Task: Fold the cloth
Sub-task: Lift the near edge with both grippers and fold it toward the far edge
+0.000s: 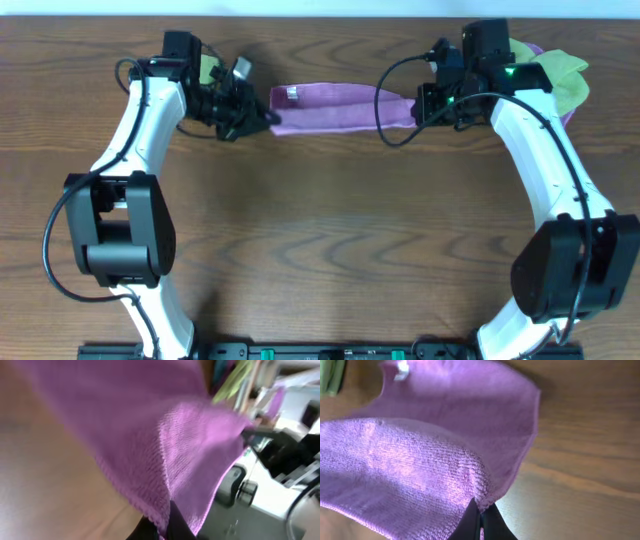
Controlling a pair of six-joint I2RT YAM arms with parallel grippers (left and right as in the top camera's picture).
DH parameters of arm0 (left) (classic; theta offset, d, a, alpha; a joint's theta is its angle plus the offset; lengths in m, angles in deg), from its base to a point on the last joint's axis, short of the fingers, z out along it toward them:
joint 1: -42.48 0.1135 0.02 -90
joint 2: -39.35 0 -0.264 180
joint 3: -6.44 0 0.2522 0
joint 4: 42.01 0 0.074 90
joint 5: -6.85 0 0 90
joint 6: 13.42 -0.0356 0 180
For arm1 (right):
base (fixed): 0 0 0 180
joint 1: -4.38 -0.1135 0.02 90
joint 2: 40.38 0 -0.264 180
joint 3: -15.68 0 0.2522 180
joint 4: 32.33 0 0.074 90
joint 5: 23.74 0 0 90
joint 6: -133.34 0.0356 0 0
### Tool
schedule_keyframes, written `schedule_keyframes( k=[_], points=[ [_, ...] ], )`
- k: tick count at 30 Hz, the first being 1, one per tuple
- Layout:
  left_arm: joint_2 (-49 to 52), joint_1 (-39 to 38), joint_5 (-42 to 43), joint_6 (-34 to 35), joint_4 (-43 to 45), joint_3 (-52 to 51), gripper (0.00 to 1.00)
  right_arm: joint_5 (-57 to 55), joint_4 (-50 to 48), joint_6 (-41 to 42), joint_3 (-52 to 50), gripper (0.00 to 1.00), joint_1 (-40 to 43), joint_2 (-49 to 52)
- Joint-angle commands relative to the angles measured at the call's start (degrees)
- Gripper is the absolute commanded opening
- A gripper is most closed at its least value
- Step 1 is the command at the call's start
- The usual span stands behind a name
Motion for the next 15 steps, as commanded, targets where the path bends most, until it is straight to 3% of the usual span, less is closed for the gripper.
schedule_keyframes(
  k=[1,6,15],
  points=[
    [0.13,0.28,-4.00,-12.81,-5.05,0.28,0.06,2.34,1.14,-3.04,-3.30,0.01,-0.96,0.26],
    [0.13,0.13,-7.30,-17.94,-11.13,-0.52,0.06,4.37,0.02,-2.99,-11.30,0.02,-1.33,0.20],
    [0.13,-1.01,-7.48,-20.81,-11.45,-9.90,0.06,5.29,-1.84,-3.65,-18.21,0.01,-1.73,-0.63]
  ],
)
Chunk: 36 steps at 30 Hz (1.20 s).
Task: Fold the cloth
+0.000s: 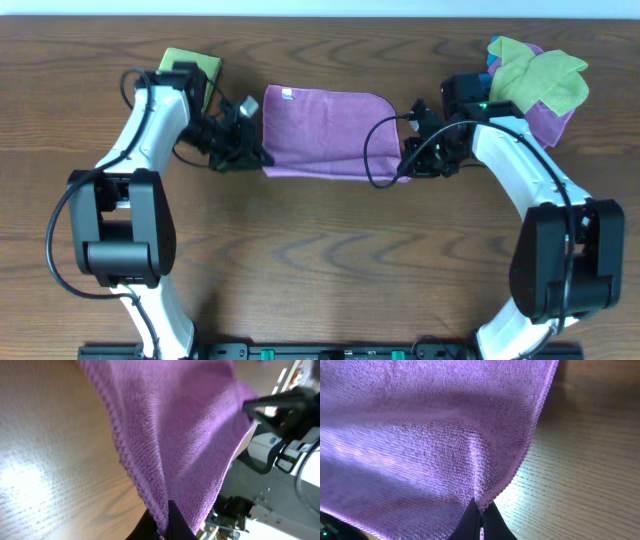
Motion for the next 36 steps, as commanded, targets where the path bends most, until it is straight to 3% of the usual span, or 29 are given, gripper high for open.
schedule_keyframes(
  k=[1,13,24,30,36],
  points=[
    [0.13,-0.92,-1.16,-2.84,0.28,-3.98,0.06,0.72,-0.44,-1.33,-1.66,0.02,-0.59,-0.63],
    [0.04,-3.28,-1.16,-2.86,5.79,-17.38,0.06,1.70,-1.33,-1.38,-10.67,0.01,-0.59,-1.25],
    [-3.28,-3.28,-1.18,-3.65,5.97,-22.36,0.06,1.66,-4.11,-1.31,-21.33,0.02,-0.59,-10.40],
    [-9.03,-3.28,-1.05,1.66,7.28,-22.36,0.06,1.46,-9.88,0.59,-23.23,0.01,-0.59,-14.40],
    [-13.70,-3.17,-2.14,11.21,14.73,-22.34,0.06,0.33,-19.91,3.96,-23.23,0.01,-0.59,-14.45]
  ],
)
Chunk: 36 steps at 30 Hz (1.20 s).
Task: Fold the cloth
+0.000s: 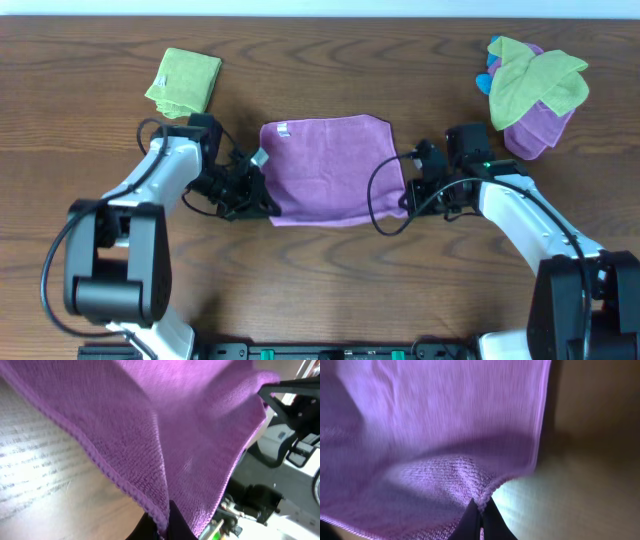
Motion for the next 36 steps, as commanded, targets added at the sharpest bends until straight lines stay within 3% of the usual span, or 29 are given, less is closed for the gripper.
schedule_keyframes(
  k=[1,13,20,25,36],
  points=[
    [-2.03,0.13,-1.73,7.58,2.99,-0.02,0.06,-0.68,-4.02,3.10,-0.13,0.01,-0.48,-0.83],
    [-2.21,0.13,-7.98,24.37,22.38,-0.02,0.06,-10.08,-21.66,4.63,-0.13,0.01,-3.93,-0.52],
    [-2.19,0.13,-11.67,29.51,30.88,-0.02,0.06,-13.42,-28.15,5.14,0.76,0.01,-5.07,2.69],
    [-1.81,0.13,-15.93,33.53,37.40,-0.02,0.06,-14.25,-28.20,5.20,6.78,0.01,-4.96,8.85],
    [4.48,0.20,-17.14,37.66,50.27,0.00,0.06,-16.39,-25.62,2.82,17.07,0.01,-4.92,17.66]
  ],
)
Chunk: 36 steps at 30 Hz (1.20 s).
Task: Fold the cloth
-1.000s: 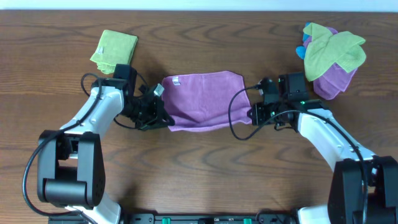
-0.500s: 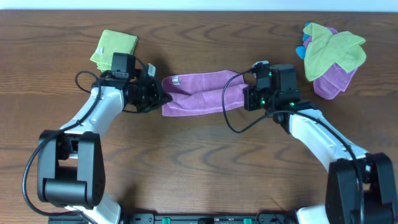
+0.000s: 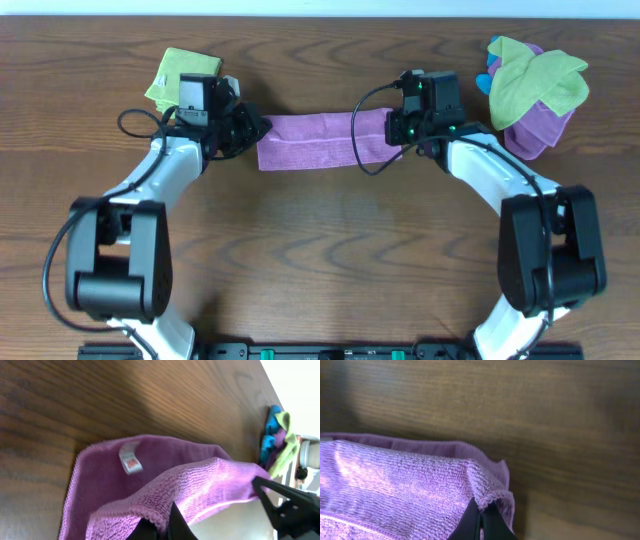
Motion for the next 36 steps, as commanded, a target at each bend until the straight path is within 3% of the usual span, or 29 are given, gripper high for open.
schedule_keyframes(
  k=[1,10,19,22,27,30,33,36],
  points=[
    [2.99,0.20,-1.68,1.46,1.60,0.22,0.05,-2.08,0.28,-1.40,1.31,0.01,-0.15,1.60],
    [7.43,0.20,-2.64,3.13,7.89,0.48,0.06,-3.58,-0.42,-1.51,1.38,0.01,-0.15,4.94],
    [8.70,0.20,-4.28,3.39,8.28,0.48,0.06,-5.70,-2.95,-2.38,1.38,0.01,-0.15,6.12],
    [8.70,0.20,-4.83,3.37,8.28,0.48,0.18,-5.73,-3.69,-2.49,1.38,0.04,-0.15,6.12],
    [8.70,0.20,-5.01,3.37,8.28,0.48,0.22,-6.16,-4.31,-2.47,1.38,0.31,-0.20,6.12],
    [8.70,0.26,-4.11,3.37,8.31,0.50,0.32,-6.14,-4.28,-2.47,1.55,0.51,-0.20,6.12],
    [8.68,0.85,-2.38,3.26,8.24,1.11,0.38,-6.14,-3.76,-2.43,1.79,0.79,-0.20,5.33],
    [8.37,1.84,-1.16,2.47,6.80,2.23,0.47,-6.14,-2.78,-2.43,1.88,0.84,-0.20,3.21]
  ],
)
